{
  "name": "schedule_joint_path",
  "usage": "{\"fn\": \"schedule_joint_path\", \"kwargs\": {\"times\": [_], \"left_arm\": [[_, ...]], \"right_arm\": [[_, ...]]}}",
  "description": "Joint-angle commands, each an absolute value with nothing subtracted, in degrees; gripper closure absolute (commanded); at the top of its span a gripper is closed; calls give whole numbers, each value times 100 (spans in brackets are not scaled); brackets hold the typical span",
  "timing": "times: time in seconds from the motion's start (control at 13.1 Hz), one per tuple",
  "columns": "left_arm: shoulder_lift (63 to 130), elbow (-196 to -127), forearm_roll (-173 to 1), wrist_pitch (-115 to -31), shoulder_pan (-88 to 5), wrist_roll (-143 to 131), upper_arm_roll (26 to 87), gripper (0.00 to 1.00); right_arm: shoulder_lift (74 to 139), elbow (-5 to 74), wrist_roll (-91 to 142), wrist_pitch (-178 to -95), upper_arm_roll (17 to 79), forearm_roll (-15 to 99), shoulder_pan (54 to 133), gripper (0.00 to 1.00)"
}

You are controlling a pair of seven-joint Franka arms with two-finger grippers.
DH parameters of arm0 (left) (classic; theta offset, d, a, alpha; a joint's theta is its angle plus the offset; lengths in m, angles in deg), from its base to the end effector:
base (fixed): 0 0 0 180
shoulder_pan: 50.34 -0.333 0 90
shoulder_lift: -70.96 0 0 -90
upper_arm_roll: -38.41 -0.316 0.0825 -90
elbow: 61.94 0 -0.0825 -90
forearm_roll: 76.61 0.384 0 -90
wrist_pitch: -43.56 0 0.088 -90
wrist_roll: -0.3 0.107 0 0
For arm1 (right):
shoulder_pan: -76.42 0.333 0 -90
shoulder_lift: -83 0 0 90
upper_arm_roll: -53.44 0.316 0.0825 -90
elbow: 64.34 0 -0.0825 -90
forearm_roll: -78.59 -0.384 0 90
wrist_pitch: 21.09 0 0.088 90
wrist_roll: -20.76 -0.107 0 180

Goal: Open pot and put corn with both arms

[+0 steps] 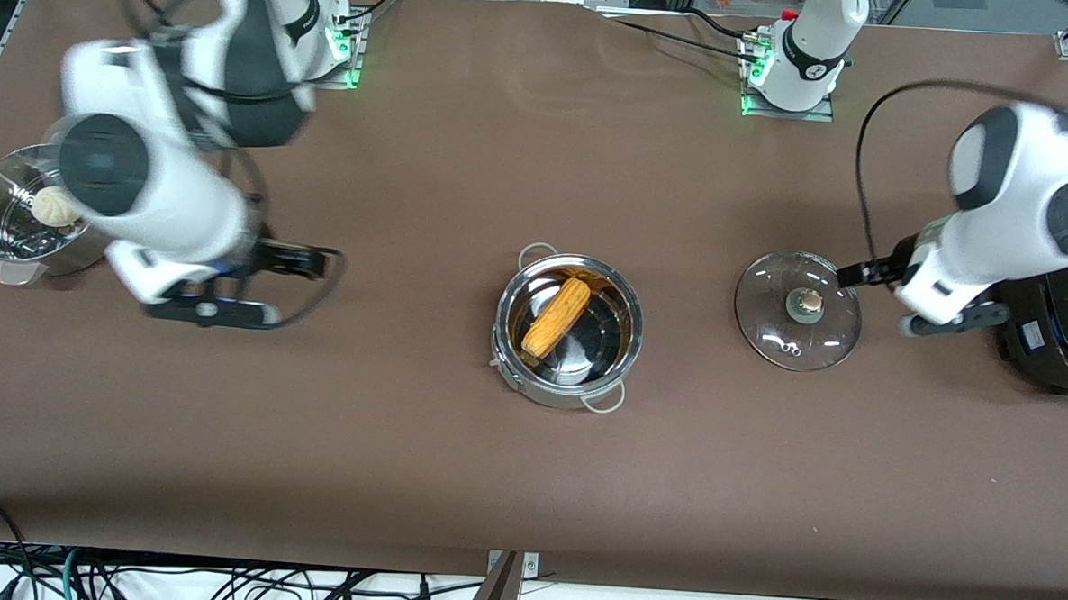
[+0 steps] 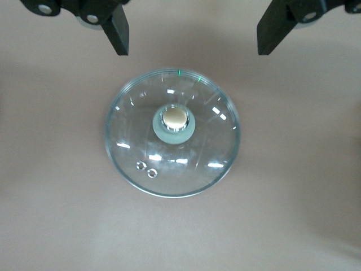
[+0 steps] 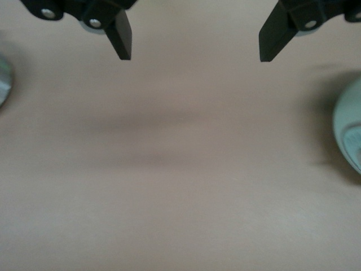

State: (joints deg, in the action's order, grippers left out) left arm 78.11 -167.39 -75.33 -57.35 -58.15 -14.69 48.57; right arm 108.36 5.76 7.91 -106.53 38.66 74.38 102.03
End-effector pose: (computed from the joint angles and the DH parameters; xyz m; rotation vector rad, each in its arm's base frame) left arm 0.5714 -0.0183 0.4433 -3.0787 -0.3296 0.3103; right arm 0.6447 0.1685 0.5150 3.0630 -0.0311 -0.2304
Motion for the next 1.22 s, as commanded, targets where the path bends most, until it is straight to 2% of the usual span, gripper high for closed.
{"fn": "schedule_joint_path", "kwargs": {"times": [0.0, 0.15, 0.31, 0.38, 0.53, 0.69, 1.15], "left_arm": [[7816, -15471, -7485, -4708, -5878, -1385, 4931, 0], [7816, -14976, -7494, -4522, -5913, -1403, 4905, 0], [7816, -14695, -7485, -4188, -5913, -1429, 4931, 0], [7816, -14667, -7485, -4117, -5904, -1447, 4940, 0], [7816, -14640, -7485, -4116, -5904, -1447, 4931, 0], [7816, -14649, -7485, -4108, -5904, -1456, 4931, 0], [7816, -14658, -7485, -4081, -5913, -1456, 4931, 0]], "right_arm": [[9998, 1605, 1477, -10713, 4734, 7410, 8991, 0], [9472, 2447, 1478, -11255, 5209, 7689, 8454, 0], [8647, 3851, 1566, -12421, 6356, 8103, 7358, 0], [8347, 4267, 1514, -12810, 6703, 8114, 6996, 0], [8283, 4097, 1548, -12457, 6445, 7983, 7027, 0], [8317, 3692, 1592, -11919, 5620, 7570, 7369, 0], [8318, 3621, 1610, -11891, 5572, 7665, 7370, 0]]}}
